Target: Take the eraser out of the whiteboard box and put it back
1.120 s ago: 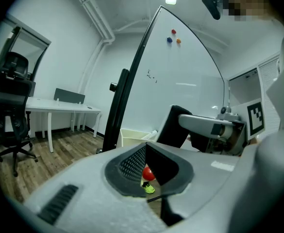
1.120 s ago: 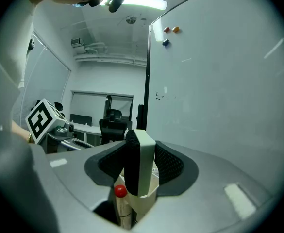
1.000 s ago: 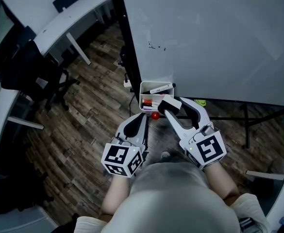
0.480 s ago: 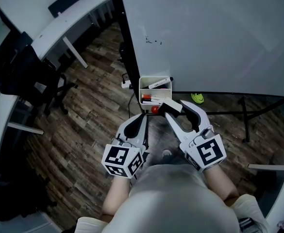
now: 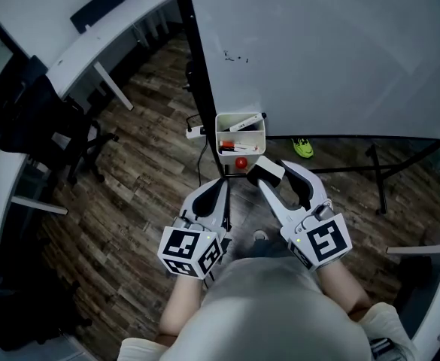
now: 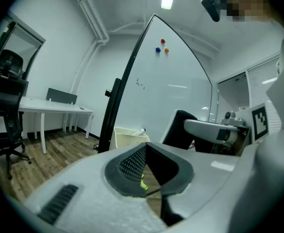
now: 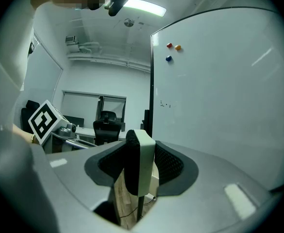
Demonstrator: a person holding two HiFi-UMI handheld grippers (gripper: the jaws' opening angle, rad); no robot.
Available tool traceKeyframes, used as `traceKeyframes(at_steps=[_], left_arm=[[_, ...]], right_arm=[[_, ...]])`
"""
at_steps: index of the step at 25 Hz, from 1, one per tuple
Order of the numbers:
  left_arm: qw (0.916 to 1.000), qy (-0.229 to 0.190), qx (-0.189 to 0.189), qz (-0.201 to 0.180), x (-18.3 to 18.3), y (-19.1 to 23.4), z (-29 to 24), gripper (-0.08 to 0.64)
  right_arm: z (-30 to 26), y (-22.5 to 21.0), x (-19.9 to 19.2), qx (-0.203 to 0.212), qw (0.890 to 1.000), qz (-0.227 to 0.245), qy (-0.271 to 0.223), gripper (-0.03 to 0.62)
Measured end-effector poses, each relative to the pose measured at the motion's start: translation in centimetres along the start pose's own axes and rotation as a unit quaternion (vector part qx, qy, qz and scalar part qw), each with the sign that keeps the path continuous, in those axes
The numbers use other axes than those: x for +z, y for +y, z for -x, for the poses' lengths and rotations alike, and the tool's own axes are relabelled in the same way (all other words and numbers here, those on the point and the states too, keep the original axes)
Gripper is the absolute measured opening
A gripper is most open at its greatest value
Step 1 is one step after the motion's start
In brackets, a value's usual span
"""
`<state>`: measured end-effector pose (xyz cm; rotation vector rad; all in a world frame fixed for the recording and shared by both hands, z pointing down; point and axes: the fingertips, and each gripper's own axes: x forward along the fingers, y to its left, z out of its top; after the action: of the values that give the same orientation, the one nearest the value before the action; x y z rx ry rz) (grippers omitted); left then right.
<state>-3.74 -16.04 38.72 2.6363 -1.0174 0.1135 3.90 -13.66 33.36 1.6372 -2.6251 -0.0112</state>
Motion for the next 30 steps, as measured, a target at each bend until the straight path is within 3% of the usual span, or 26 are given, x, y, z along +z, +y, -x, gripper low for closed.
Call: traceKeyframes(at_steps=[8,30], left_arm=[[0.9999,0.003,-0.012,-0.001,-1.1,-1.0,2.2,0.005],[0.9998,0.0,-0.013,-0.011,-2.3,-3.2,6.2,0.003]], right_arm=[[1.9,2.0,0.5,-0.017,1.0,-0.004,0.001,0.181],[5.0,5.9,0.2,-0.006,1.0,-0.012,-0.016,0.181]])
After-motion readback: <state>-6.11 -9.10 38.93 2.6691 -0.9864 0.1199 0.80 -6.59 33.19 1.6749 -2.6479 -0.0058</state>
